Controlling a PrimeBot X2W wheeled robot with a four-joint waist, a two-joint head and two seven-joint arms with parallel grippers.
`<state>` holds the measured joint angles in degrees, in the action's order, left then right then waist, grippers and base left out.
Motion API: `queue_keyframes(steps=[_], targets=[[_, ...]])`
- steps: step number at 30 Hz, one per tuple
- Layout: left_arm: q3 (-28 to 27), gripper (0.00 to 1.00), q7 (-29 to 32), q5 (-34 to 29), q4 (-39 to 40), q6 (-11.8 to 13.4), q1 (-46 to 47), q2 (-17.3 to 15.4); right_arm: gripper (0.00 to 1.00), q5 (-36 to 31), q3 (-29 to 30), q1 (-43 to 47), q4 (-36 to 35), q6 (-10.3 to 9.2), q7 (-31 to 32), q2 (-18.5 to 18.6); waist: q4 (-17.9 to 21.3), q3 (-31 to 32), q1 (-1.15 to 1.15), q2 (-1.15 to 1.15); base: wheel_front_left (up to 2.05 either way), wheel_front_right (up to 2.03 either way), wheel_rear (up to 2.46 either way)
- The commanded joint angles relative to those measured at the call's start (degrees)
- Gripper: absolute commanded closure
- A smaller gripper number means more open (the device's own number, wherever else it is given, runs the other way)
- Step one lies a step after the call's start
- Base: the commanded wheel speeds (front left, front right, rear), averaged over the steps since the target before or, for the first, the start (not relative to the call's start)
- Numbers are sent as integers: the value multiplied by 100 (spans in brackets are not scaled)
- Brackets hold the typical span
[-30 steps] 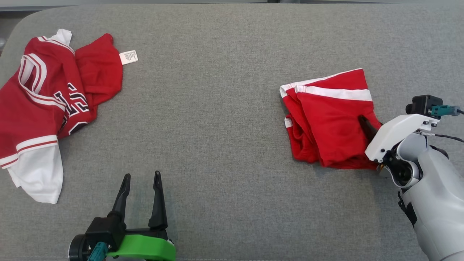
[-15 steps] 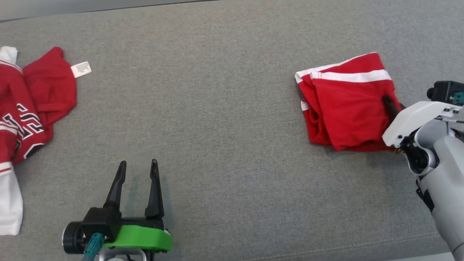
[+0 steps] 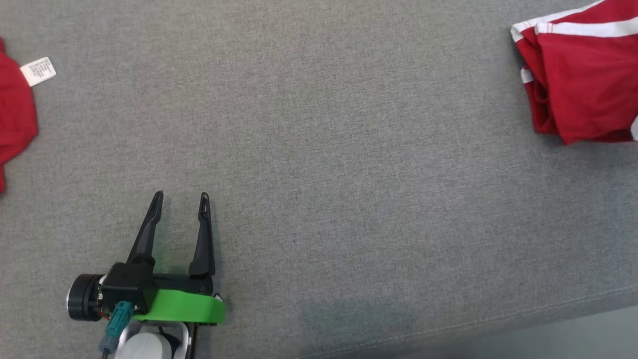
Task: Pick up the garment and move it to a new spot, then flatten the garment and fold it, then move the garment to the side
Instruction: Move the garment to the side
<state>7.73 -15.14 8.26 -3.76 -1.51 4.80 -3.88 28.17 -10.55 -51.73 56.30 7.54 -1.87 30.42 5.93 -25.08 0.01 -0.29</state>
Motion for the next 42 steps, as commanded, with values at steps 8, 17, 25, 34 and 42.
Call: queue_keyframes(steps=[8, 17, 25, 34, 42], targets=[[-141, 0, 1, -82, 178, -9, 27, -48, 100, -849, 122, -691, 746, -11, -207, 625, -405, -489, -1, 29, 0, 0, 0], [-245, 0, 0, -42, 265, 89, -67, 24, 0, -1762, 412, -1142, 1332, -11, -769, 772, -385, -458, -1, 29, 0, 0, 0], [-318, 0, 1, -13, 258, 121, -171, 57, 0, -2188, 695, -1103, 883, -11, -1307, 359, -197, 171, -1, 29, 0, 0, 0], [-510, 0, 0, 139, 150, 183, -663, 82, 0, -2046, 1072, 364, -1325, -11, -1331, -221, -187, 1207, -1, 29, 0, 0, 0], [-598, 0, 1, 137, 37, 101, -1043, 90, 0, -1909, 1538, 2213, -3006, -11, -1332, -861, -256, 1812, -1, 29, 0, 0, 0]])
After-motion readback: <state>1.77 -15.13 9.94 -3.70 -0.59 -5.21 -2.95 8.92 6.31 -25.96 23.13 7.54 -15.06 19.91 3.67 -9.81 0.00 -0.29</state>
